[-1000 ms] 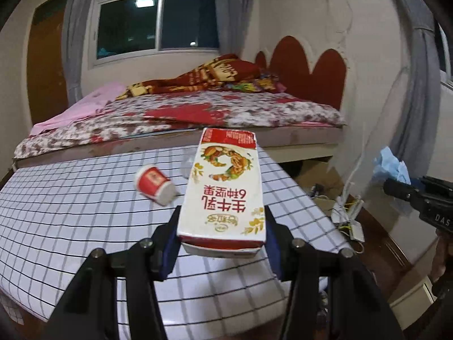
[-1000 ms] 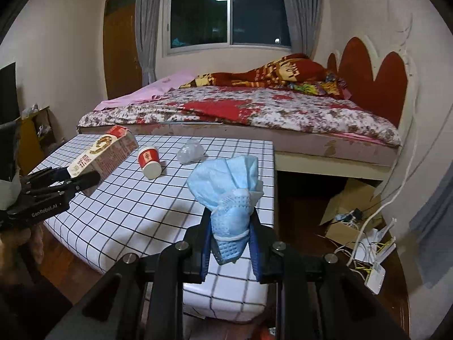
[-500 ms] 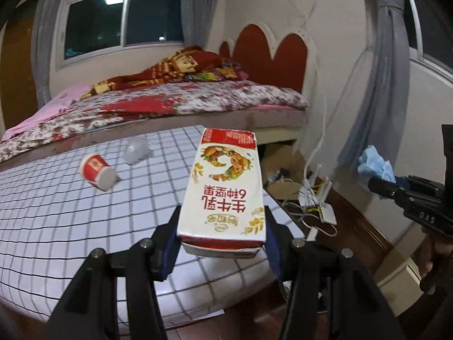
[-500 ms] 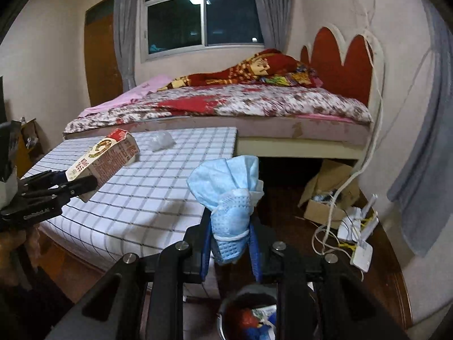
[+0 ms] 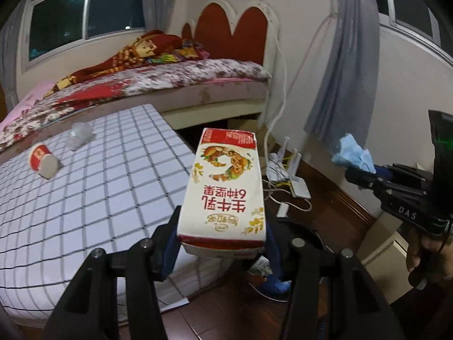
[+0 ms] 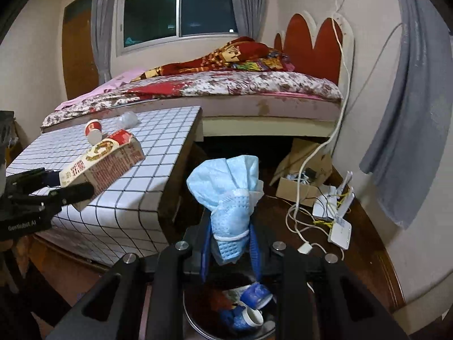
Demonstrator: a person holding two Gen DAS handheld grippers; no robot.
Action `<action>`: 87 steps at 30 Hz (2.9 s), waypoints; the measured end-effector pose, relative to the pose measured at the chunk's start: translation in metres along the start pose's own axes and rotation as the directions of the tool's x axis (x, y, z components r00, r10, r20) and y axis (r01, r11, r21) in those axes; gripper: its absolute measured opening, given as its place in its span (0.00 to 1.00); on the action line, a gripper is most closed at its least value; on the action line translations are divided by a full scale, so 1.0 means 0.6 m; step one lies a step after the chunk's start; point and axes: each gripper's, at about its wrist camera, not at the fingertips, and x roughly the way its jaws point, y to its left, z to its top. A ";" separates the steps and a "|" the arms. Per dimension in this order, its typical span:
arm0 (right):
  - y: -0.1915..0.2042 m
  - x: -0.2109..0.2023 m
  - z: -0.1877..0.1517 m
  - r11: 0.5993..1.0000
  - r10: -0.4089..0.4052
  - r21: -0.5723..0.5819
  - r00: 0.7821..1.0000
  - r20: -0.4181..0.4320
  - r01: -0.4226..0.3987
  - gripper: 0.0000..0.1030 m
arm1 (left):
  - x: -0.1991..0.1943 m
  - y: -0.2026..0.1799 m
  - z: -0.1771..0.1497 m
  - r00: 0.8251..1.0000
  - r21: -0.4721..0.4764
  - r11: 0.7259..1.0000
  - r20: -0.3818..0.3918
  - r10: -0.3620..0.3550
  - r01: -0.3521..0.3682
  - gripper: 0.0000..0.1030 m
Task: Collect trash
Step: 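Carry the milk carton and blue face mask toward the black bin, then open the left tool over the bin while the right tool releases the face mask, then move both tools back toward the table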
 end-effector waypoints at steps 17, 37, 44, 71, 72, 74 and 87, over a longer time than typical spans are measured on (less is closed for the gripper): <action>-0.065 0.018 -0.098 0.997 -0.061 0.031 0.987 -0.150 0.066 0.24 | 0.061 -0.110 -0.067 0.987 0.078 0.991 -0.122 -0.103 0.113 0.51; -0.080 0.134 -0.197 1.000 -0.022 0.000 0.932 -0.361 0.023 0.24 | 0.159 -0.144 -0.128 0.951 0.039 0.988 -0.278 -0.134 0.151 0.51; -0.078 0.182 -0.207 1.000 -0.009 -0.019 0.911 -0.413 0.001 0.27 | 0.191 -0.131 -0.137 0.936 -0.006 0.983 -0.304 -0.177 0.184 0.55; -0.077 0.192 -0.220 0.990 -0.139 -0.073 0.897 -0.419 0.119 0.99 | 0.193 -0.096 -0.171 0.947 0.020 0.999 -0.320 0.030 -0.025 0.99; -0.078 0.190 -0.218 0.991 -0.135 -0.063 0.903 -0.408 0.119 0.99 | 0.192 -0.097 -0.170 0.948 0.021 0.999 -0.316 0.034 -0.029 0.99; -0.080 0.184 -0.214 0.991 -0.137 -0.057 0.907 -0.397 0.125 0.99 | 0.189 -0.097 -0.168 0.950 0.018 0.999 -0.310 0.036 -0.032 0.99; -0.063 0.150 -0.199 0.989 -0.145 -0.073 0.924 -0.353 0.128 0.99 | 0.156 -0.101 -0.150 0.961 0.027 0.999 -0.274 0.047 -0.041 0.99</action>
